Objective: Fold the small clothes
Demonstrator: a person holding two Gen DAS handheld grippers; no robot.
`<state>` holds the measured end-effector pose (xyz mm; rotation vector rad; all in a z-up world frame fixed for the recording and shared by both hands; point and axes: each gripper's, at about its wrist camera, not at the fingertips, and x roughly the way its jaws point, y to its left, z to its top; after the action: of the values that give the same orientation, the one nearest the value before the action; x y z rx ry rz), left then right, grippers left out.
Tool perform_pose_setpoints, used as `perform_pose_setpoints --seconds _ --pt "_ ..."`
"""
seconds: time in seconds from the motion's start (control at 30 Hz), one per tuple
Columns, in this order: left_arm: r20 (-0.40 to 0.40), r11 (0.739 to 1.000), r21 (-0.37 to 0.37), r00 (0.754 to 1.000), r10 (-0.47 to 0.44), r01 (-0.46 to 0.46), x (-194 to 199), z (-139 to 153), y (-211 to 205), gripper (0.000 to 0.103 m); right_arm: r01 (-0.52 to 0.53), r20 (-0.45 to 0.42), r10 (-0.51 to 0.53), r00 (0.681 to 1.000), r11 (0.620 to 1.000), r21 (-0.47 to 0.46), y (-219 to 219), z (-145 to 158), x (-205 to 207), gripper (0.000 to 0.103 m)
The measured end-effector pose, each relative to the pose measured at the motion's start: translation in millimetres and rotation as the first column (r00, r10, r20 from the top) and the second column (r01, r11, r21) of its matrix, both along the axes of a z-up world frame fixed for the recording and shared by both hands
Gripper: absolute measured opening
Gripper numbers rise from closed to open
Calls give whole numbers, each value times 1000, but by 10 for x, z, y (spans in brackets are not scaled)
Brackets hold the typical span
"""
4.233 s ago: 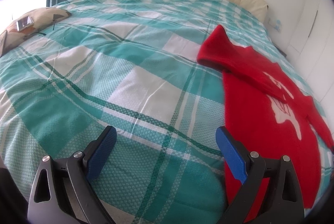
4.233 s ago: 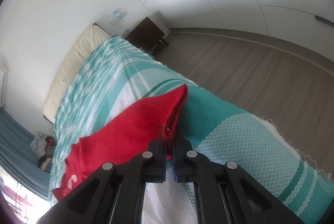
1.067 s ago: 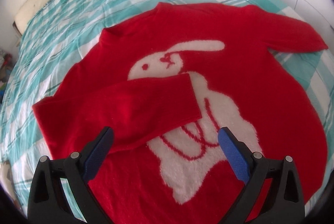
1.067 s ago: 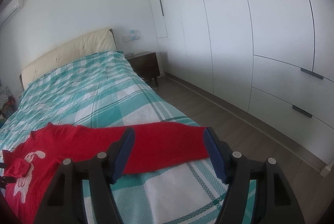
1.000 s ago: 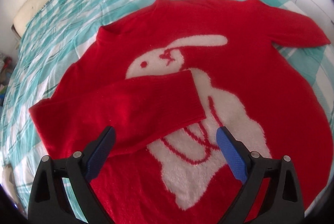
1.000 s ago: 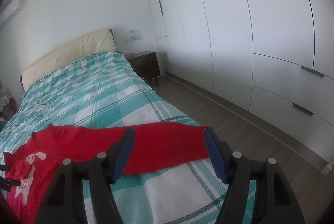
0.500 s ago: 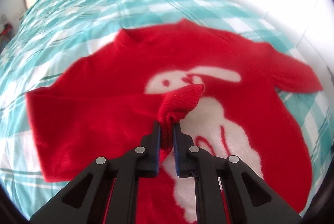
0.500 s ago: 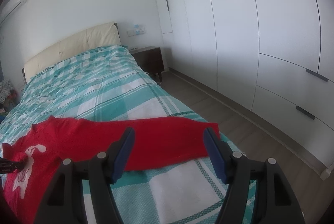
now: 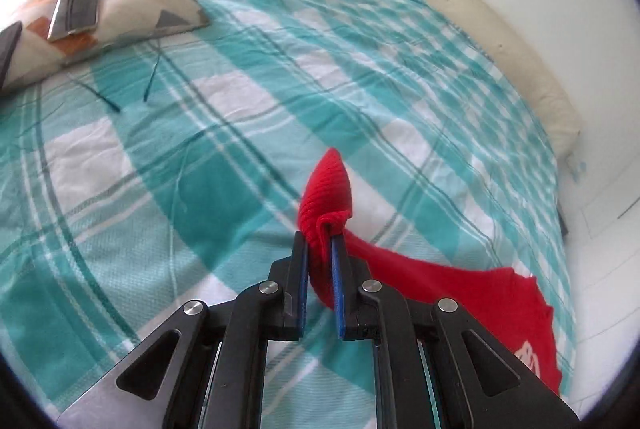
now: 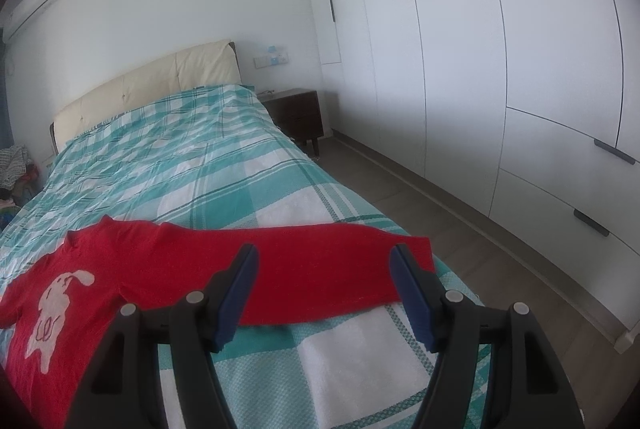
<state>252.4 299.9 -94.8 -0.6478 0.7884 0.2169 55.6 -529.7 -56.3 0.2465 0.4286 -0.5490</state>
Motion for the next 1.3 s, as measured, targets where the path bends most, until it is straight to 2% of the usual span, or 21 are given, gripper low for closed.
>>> perform_pose_setpoints --seconds 0.1,0.2,0.23,0.27,0.33,0.4,0.43,0.5,0.53,0.57,0.63,0.73,0.87,1.3 --pt "-31 998 -57 999 -32 31 -2 -297 29 9 -6 -16 6 1000 1000 -12 37 -22 26 67" --pt "-25 992 -125 999 -37 34 -14 -427 82 15 -12 -30 11 999 999 -32 78 -35 43 67" --pt "-16 989 -146 1000 -22 19 -41 -448 105 23 -14 -35 12 999 999 -40 90 -37 46 67" --pt "-1 987 -163 1000 -5 4 -78 -457 134 41 -15 -40 14 999 999 -48 103 -39 49 67" --pt "32 985 -169 999 40 -34 -164 -436 180 67 -19 -48 17 999 998 -55 117 -48 63 67" --pt "39 986 -152 997 69 -63 -179 -439 211 68 -21 -56 18 998 998 -52 119 -60 84 67" --pt "33 987 -153 998 59 -54 -145 -457 210 68 -22 -59 19 998 999 -50 120 -67 94 67" --pt "24 991 -127 999 36 -33 -77 -480 182 57 -26 -65 23 998 998 -49 126 -76 118 67" --pt "18 994 -110 1000 24 -22 -45 -488 159 46 -28 -67 25 997 998 -52 131 -79 120 67" --pt "13 995 -100 1000 14 -13 -14 -505 142 28 -30 -69 27 997 998 -56 139 -79 121 67" --pt "-14 997 -69 1000 17 -18 12 -545 128 4 -31 -72 27 997 997 -65 156 -78 119 67" --pt "-76 998 19 995 60 -59 -5 -573 129 3 -29 -78 23 997 996 -78 167 -76 137 67" --pt "-110 992 111 992 67 -55 5 -570 86 2 -26 -80 19 997 996 -85 179 -78 134 67" --pt "-150 990 130 985 81 -62 10 -674 116 3 23 -46 -25 999 999 -31 26 -70 35 67"
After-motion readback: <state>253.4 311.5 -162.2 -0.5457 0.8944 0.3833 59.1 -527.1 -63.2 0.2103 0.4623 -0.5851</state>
